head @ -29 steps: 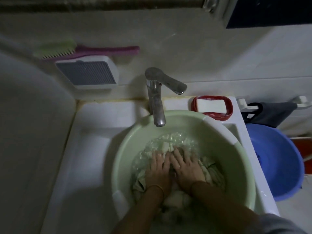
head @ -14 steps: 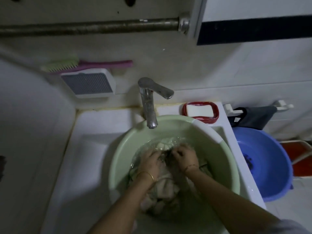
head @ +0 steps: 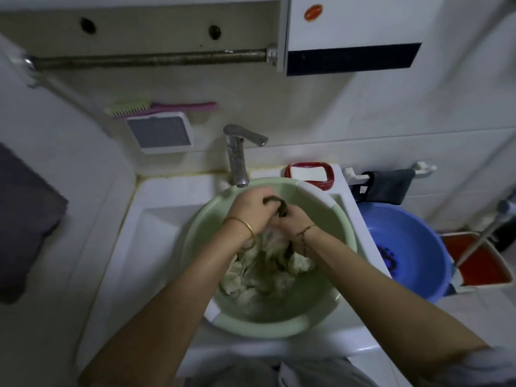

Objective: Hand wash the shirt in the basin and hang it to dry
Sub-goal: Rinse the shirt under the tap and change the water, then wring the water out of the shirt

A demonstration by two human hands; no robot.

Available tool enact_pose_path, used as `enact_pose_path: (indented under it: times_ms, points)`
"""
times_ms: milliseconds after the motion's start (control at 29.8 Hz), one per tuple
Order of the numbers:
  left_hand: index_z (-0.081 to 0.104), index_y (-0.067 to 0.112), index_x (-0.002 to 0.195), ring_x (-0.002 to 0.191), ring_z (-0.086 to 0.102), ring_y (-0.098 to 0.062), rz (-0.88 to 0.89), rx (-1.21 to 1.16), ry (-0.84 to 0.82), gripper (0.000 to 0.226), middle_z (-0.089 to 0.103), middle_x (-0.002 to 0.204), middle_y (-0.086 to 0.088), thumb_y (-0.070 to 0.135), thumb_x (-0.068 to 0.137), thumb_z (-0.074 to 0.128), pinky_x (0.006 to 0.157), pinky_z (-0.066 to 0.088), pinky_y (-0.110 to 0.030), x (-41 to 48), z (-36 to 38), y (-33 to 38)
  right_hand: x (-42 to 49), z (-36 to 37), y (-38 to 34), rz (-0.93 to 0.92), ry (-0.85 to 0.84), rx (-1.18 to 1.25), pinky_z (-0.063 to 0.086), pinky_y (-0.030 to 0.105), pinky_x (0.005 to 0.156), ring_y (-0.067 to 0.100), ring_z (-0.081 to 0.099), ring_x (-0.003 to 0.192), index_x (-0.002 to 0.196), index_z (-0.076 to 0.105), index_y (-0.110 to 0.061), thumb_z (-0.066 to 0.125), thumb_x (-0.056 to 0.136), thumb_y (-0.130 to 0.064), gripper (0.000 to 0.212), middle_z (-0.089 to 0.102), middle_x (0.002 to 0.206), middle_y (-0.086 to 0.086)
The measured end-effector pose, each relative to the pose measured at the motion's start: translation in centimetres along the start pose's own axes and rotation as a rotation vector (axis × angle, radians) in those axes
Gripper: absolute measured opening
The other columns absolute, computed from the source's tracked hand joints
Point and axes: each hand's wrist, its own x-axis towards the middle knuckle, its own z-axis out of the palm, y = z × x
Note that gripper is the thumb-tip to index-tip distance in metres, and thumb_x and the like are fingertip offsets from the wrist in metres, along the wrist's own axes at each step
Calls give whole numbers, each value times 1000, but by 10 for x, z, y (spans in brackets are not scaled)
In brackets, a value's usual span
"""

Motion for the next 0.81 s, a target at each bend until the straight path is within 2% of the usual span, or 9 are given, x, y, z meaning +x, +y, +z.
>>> enact_pose_path:
  times_ms: [67, 201, 302, 403, 470, 570, 671, 738, 805]
  points:
    - [68, 9, 103, 93, 56, -10, 30, -116, 81, 23, 62, 97, 2, 3, 82, 64, 85, 45, -16, -5, -14, 7, -7, 0, -12, -16, 34, 132, 50, 47, 93, 32, 64, 97, 95, 65, -7, 65, 85, -13, 11, 67, 101, 19]
    - [36, 15, 140, 126, 42, -17, -114, -290, 12, 70, 45, 134, -9, -1, 78, 65, 102, 39, -29, -17, -36, -7, -9, -4, -39, 66, 22, 432, 52, 51, 89, 33, 66, 83, 95, 65, -3, 68, 84, -17, 18, 68, 90, 18]
    - [4, 20, 151, 133, 32, -15, -249, -209, -259, 110, 27, 151, -7, 13, 70, 78, 102, 35, -27, -36, -32, -40, -11, 1, -68, 120, -7, 631, 53, 39, 80, 25, 62, 70, 87, 62, -4, 63, 87, -18, 15, 64, 81, 13]
    - [-23, 24, 146, 141, 21, -19, -358, -106, -395, 138, 9, 157, 1, 34, 62, 86, 114, 26, -34, -56, -17, -63, -18, 5, -96, 228, -92, 831, 44, 28, 93, 17, 50, 64, 71, 58, -7, 53, 92, -25, 28, 53, 73, 6]
    - [-26, 19, 145, 144, 14, -19, -335, -67, -338, 145, 3, 157, 2, 35, 57, 88, 117, 20, -35, -62, -2, -70, -21, 7, -109, 271, -140, 924, 41, 16, 72, 11, 41, 54, 49, 56, -9, 50, 92, -27, 47, 45, 62, 0]
    - [-10, 16, 149, 142, 19, -19, -252, -55, -131, 146, 13, 155, -1, 44, 46, 90, 117, 22, -35, -57, 12, -68, -25, 13, -125, 282, -218, 1029, 28, 16, 58, 5, 34, 53, 38, 53, -9, 52, 90, -28, 55, 38, 60, -6]
    - [27, 11, 138, 125, 41, -2, -115, -103, 154, 115, 42, 134, 4, 43, 43, 83, 105, 34, -14, -47, 15, -56, -35, 12, -142, 299, -218, 1102, 38, 17, 53, 8, 41, 44, 44, 50, -10, 56, 89, -28, 49, 44, 46, -2]
    - [38, 12, 119, 101, 49, 16, -34, -200, 283, 80, 50, 109, 14, 14, 54, 85, 86, 35, 1, -44, 9, -45, -43, 4, -152, 309, -216, 1199, 40, 14, 66, 5, 45, 56, 54, 48, -11, 59, 87, -28, 39, 47, 51, -3]
    - [39, 21, 117, 91, 51, 9, -127, -337, 264, 66, 50, 100, 12, 4, 68, 80, 81, 38, -7, -44, 3, -35, -49, -5, -158, 291, -225, 1290, 38, 15, 96, -6, 51, 90, 65, 49, -11, 60, 86, -29, 30, 51, 78, -9]
